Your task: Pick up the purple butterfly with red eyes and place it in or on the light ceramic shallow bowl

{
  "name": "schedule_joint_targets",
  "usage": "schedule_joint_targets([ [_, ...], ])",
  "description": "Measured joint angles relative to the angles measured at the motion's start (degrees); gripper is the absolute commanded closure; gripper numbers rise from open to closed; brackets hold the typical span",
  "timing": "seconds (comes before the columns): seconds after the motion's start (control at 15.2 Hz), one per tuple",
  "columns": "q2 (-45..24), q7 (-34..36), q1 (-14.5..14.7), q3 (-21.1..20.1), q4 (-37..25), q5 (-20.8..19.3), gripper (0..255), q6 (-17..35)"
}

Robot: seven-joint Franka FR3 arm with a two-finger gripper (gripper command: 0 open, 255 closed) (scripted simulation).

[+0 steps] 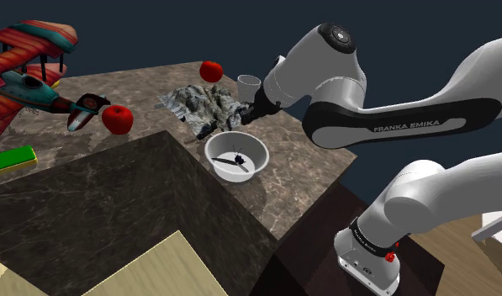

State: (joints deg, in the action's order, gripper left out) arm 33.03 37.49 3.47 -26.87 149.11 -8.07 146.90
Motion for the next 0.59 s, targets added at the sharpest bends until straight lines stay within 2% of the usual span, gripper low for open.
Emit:
schedule_joint_targets([
  [0.33, 0.0, 0.0, 0.0, 0.0, 0.0, 0.0, 255, 0.0],
  [0.4, 0.0, 0.0, 0.0, 0.0, 0.0, 0.0, 0, 0.0],
  [0.59, -0.3, -1.0, 1.5, 1.6, 2.3, 1.8, 0, 2.4],
])
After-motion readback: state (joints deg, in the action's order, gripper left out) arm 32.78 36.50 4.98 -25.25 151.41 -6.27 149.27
